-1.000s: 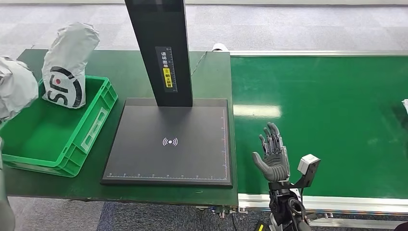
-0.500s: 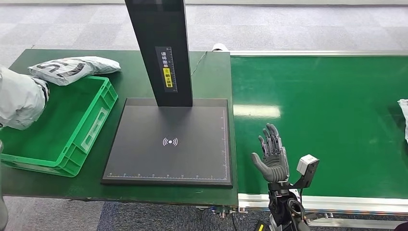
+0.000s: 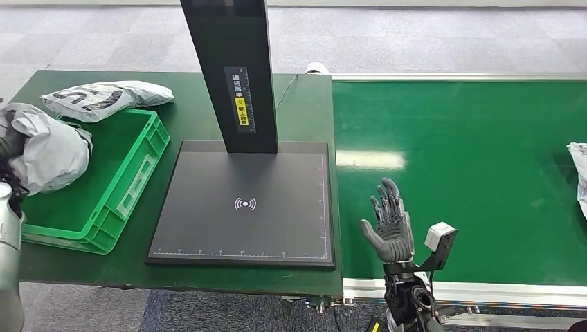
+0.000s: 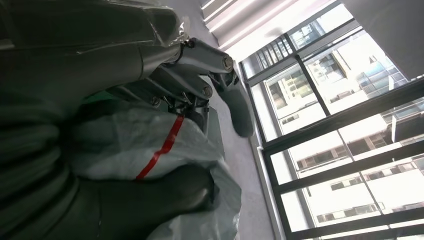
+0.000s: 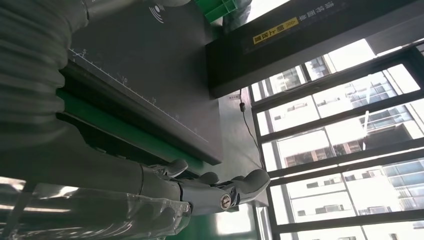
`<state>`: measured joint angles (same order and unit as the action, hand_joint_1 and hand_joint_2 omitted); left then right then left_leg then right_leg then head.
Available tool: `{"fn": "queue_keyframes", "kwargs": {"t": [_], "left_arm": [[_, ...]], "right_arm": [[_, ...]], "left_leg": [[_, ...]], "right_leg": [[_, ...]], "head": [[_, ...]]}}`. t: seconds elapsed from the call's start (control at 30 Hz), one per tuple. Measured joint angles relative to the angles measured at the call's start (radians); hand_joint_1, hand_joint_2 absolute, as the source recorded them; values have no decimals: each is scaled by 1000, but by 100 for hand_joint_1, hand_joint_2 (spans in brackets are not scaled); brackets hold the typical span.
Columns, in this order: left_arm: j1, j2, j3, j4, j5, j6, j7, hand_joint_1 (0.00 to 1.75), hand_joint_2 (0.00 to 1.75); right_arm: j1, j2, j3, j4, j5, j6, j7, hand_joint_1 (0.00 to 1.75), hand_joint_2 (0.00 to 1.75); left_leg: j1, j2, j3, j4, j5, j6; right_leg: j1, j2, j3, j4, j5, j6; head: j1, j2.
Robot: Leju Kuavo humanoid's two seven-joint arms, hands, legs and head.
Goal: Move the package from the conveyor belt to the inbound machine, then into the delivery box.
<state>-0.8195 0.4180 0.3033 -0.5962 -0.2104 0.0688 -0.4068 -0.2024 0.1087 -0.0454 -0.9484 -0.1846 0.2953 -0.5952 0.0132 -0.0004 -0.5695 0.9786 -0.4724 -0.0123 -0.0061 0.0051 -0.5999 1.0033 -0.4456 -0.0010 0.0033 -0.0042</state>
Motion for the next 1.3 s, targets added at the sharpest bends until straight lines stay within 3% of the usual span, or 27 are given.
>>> {"fn": "queue_keyframes", "kwargs": {"t": [0.17, 0.33, 0.43, 0.53, 0.63, 0.73, 0.87, 0.97, 1.07, 1.3], "left_arm": [[16, -20, -3, -48, 35, -24, -20, 0, 175], [95, -34, -4, -208, 92, -50, -23, 0, 175], [193, -48, -4, -364, 149, -37, -38, 0, 175], [346, -74, 7, -576, 237, 4, -92, 0, 175], [504, -137, 20, -787, 278, 60, -184, 0, 175], [655, -234, -1, -987, 253, 117, -270, 0, 175], [841, -373, -134, -1192, 185, 183, -293, 0, 175], [920, -430, -260, -1225, 213, 176, -294, 0, 175], [939, -479, -343, -1170, 277, 100, -293, 0, 175], [920, -558, -369, -929, 250, 12, -292, 0, 175]], "right_arm": [[12, 0, -1, -6, 0, -2, 3, 0, 175], [29, -1, -2, -19, -6, -5, 3, 0, 175], [38, -1, -2, -26, -12, -9, 3, 0, 175], [50, -4, -3, -37, -21, -20, 3, 0, 175], [70, -7, -4, -51, -30, -26, 4, 0, 175], [83, -8, -4, -61, -36, -26, 5, 0, 175], [83, -7, -4, -63, -34, -25, 6, 0, 175], [76, -5, -3, -63, -31, -25, 8, 0, 175], [68, -2, 1, -63, -29, -26, 14, 0, 175], [120, 15, 31, -125, 53, -81, 19, 0, 175]], "left_leg": [[0, 0, 0, 0, 0, 0], [0, 0, 0, 0, 0, 0], [0, 3, 0, 0, -1, 0], [-1, 6, 1, 0, -3, 0], [-1, 7, 2, 0, -5, 1], [-3, 7, 2, 0, -7, 3], [-4, 6, 3, 0, -9, 5], [-4, 5, 4, 0, -10, 6], [-4, 3, 5, 0, -9, 6], [-3, 3, 7, 0, -9, 6]], "right_leg": [[0, 0, 0, 0, 0, 0], [0, 0, 0, 0, 0, 0], [0, 3, 0, 0, 0, 0], [-1, 6, 0, 0, 0, 0], [-1, 7, 0, -1, -2, 2], [-3, 7, 0, -1, -3, 3], [-4, 7, 2, -2, -4, 5], [-4, 6, 4, -2, -4, 5], [-4, 5, 5, -2, -4, 5], [-3, 5, 7, -2, -4, 5]], "head": [[0, 0], [0, 0], [0, 0], [0, 0], [0, 0], [0, 0], [0, 0], [0, 0], [0, 0], [0, 0]]}}
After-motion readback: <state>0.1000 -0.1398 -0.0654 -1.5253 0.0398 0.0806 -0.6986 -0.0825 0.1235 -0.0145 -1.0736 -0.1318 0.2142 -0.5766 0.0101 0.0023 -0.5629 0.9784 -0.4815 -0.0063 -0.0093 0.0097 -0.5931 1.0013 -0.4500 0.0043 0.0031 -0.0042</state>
